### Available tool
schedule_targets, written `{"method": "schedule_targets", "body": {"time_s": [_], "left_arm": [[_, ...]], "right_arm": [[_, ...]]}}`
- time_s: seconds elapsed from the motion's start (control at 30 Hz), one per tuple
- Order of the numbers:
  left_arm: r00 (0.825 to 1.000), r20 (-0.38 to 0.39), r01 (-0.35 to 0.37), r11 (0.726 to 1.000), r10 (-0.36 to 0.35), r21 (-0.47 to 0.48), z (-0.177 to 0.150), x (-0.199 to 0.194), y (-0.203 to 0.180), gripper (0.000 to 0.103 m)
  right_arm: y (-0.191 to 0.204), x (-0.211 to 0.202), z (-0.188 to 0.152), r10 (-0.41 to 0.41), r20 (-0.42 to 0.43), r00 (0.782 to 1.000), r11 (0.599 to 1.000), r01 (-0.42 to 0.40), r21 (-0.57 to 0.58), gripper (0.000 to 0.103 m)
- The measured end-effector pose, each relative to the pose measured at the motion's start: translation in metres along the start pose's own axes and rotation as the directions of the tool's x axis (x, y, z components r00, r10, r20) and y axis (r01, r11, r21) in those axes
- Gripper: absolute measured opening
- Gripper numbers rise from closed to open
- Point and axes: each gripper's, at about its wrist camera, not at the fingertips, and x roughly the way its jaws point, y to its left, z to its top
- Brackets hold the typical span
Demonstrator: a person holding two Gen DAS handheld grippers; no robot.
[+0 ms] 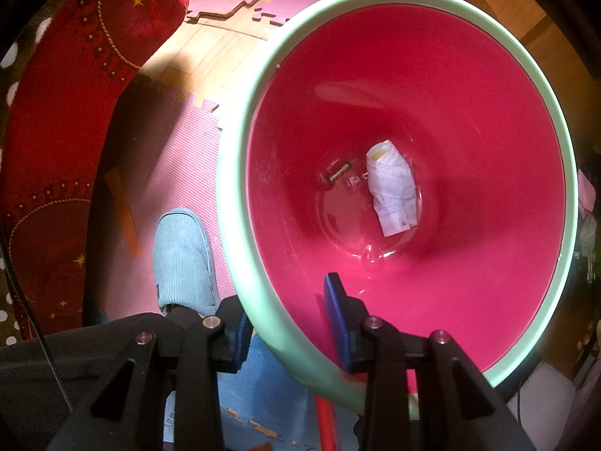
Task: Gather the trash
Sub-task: 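Close the right tool on the silver tube and lift, then carry the tube with the right tool over the red bucket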
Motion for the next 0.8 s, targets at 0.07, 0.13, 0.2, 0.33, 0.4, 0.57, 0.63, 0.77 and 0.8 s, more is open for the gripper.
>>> {"method": "schedule_targets", "body": {"time_s": [0.07, 0.13, 0.2, 0.33, 0.4, 0.57, 0.63, 0.77, 0.8], "left_arm": [[1.000, -0.003, 0.003, 1.000, -0.003, -0.001, -0.001, 0.001, -0.001, 0.036], [1.000, -0.004, 0.003, 1.000, -0.003, -0.001, 0.000, 0.000, 0.001, 0.036], [1.000, -0.004, 0.002, 1.000, -0.002, -0.001, 0.000, 0.000, 0.000, 0.036], [1.000, -0.004, 0.002, 1.000, -0.002, 0.000, 0.000, 0.000, 0.000, 0.036], [1.000, -0.005, 0.002, 1.000, -0.002, -0.001, 0.001, 0.000, 0.001, 0.036], [1.000, -0.005, 0.003, 1.000, -0.003, -0.001, 0.001, 0.000, 0.001, 0.036], [1.000, -0.006, 0.004, 1.000, -0.004, -0.001, 0.001, 0.000, 0.002, 0.036], [1.000, -0.006, 0.004, 1.000, -0.004, -0.001, 0.001, 0.000, 0.001, 0.036], [1.000, -0.006, 0.003, 1.000, -0.003, -0.001, 0.001, 0.000, 0.001, 0.036]], "right_arm": [[0.001, 0.001, -0.002, 0.011, -0.003, 1.000, 1.000, -0.011, 0.017, 0.022], [-0.002, 0.001, -0.002, 0.023, -0.007, 1.000, 0.999, -0.023, 0.042, 0.022], [-0.006, -0.001, -0.005, 0.033, -0.003, 0.999, 0.998, -0.032, 0.058, 0.020], [-0.007, -0.008, -0.009, 0.061, 0.017, 0.998, 0.996, -0.062, 0.061, 0.019], [-0.005, -0.013, -0.012, 0.069, 0.024, 0.997, 0.996, -0.070, 0.052, 0.019], [0.009, -0.028, -0.018, 0.093, 0.058, 0.994, 0.996, -0.094, 0.010, 0.019], [0.019, -0.033, -0.021, 0.100, 0.066, 0.993, 0.995, -0.099, -0.021, 0.019], [0.043, -0.034, -0.017, 0.112, 0.073, 0.991, 0.992, -0.107, -0.065, 0.019], [0.048, -0.035, -0.016, 0.115, 0.074, 0.991, 0.991, -0.109, -0.074, 0.019]]}}
